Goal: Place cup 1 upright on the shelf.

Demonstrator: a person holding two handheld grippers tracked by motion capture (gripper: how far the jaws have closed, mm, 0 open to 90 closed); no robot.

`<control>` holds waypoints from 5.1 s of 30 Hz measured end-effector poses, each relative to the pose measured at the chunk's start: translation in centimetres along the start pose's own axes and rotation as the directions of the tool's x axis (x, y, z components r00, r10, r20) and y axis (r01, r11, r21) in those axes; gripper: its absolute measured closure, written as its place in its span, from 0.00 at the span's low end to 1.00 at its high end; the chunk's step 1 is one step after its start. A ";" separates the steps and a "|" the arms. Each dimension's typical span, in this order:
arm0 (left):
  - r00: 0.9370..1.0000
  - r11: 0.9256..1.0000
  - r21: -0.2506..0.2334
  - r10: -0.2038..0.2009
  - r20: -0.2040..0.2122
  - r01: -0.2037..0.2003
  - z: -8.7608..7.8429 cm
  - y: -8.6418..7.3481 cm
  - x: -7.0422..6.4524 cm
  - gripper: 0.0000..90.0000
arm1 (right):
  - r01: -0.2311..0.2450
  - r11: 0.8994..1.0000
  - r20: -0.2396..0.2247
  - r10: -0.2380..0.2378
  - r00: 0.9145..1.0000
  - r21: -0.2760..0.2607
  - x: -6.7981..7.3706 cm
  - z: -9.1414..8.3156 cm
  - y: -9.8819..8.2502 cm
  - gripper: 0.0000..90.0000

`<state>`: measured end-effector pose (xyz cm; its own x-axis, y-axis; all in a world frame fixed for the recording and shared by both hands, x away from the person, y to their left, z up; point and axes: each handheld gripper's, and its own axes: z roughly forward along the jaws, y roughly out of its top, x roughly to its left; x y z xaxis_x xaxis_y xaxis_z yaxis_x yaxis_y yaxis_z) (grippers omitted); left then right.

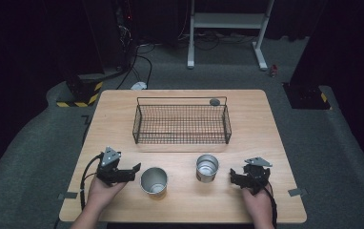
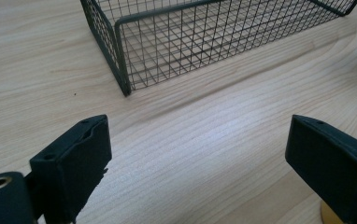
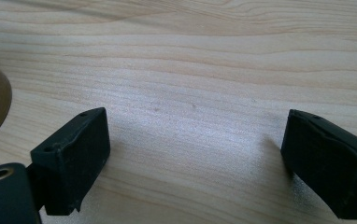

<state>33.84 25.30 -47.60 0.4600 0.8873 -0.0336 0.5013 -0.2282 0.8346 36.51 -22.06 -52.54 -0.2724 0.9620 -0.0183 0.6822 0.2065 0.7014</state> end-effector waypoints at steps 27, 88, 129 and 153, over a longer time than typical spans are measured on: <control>0.994 0.997 -0.073 0.043 0.102 -0.035 -2.3 2.2 -1.6 0.01 | 0.001 1.000 0.000 -0.001 1.000 0.000 0.0 0.0 0.0 0.09; 0.924 0.981 -0.104 0.191 0.332 -0.165 -2.5 1.4 -8.0 0.00 | 0.000 1.000 -0.005 0.000 1.000 0.002 0.1 0.0 0.0 0.09; 0.924 0.977 -0.084 0.211 0.319 -0.194 -0.8 -1.2 -8.1 0.06 | 0.000 1.000 -0.005 0.000 1.000 0.002 0.1 0.0 0.0 0.09; 0.926 0.978 -0.136 0.196 0.324 -0.159 -1.2 -1.2 -7.3 0.15 | 0.000 1.000 -0.005 0.000 1.000 0.002 0.1 0.0 0.0 0.09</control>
<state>28.98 19.56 -47.71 0.7612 0.6469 -0.0455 0.3170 -0.3099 0.8964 36.49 -22.00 -52.52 -0.2761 0.9610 -0.0145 0.6834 0.2069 0.7001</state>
